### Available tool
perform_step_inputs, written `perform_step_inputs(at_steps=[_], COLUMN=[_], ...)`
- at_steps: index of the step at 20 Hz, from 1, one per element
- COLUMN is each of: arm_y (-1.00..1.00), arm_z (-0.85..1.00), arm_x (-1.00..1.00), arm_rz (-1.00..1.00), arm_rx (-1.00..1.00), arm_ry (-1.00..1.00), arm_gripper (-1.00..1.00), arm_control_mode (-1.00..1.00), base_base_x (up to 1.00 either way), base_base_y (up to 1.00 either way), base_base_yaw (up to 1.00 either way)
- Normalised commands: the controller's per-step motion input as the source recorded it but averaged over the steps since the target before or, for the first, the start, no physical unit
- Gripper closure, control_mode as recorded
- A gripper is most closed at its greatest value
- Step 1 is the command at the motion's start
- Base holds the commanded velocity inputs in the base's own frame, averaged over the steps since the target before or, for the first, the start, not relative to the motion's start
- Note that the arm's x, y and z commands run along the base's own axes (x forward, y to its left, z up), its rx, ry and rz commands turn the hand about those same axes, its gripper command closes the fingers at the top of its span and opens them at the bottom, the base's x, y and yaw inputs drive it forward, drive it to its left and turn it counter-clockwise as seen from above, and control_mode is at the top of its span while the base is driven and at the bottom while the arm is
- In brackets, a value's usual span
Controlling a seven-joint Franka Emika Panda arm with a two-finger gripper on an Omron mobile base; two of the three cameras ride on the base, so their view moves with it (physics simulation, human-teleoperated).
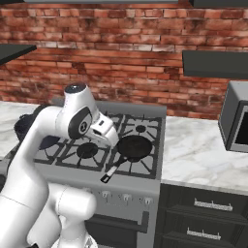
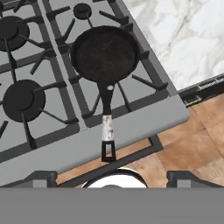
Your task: Move the pot and pan from the stove into the sink.
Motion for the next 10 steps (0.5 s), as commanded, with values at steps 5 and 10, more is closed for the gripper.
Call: perform_step_inputs(at_steps=[5,10], arm_y=[-0.13,-0.06], arm_z=[-0.51,-0.50], arm_x=[0.00,0.04], arm_rz=[0.03,0.03], arm_rx=[0.00,0.00], arm_ry=[0.00,0.00], arm_gripper=[-1.00,-1.00], arm_control_mode=[-1.00,-1.00], base_base_x=[0.00,0.00], base_base_y=[0.00,0.00], base_base_yaw=[0.00,0.00])
